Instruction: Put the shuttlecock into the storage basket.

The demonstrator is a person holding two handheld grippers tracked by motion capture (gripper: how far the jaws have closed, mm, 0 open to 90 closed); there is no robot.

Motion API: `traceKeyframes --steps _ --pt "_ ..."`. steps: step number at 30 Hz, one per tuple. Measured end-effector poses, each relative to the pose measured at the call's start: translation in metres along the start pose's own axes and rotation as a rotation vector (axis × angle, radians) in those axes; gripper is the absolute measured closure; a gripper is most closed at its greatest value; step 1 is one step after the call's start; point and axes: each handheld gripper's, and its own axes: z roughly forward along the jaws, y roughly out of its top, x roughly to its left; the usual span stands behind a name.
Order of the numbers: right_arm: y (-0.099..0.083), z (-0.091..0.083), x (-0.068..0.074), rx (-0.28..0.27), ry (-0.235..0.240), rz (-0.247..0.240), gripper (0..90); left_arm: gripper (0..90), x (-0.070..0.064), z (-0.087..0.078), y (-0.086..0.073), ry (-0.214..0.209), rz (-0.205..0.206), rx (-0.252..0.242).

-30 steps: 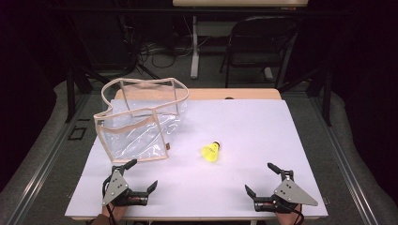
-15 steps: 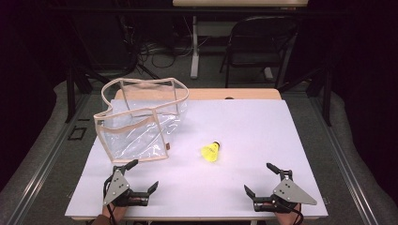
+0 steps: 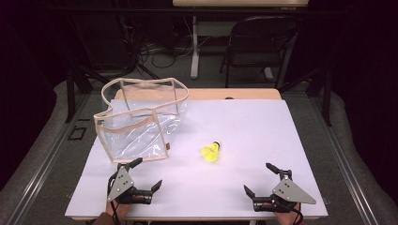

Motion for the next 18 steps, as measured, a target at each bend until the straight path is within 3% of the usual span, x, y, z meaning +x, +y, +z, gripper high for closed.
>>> traceKeyframes --steps 18 --pt "0.0 0.0 0.001 0.008 0.0 -0.004 0.0 0.0 -0.004 0.014 0.009 -0.073 -0.003 0.036"
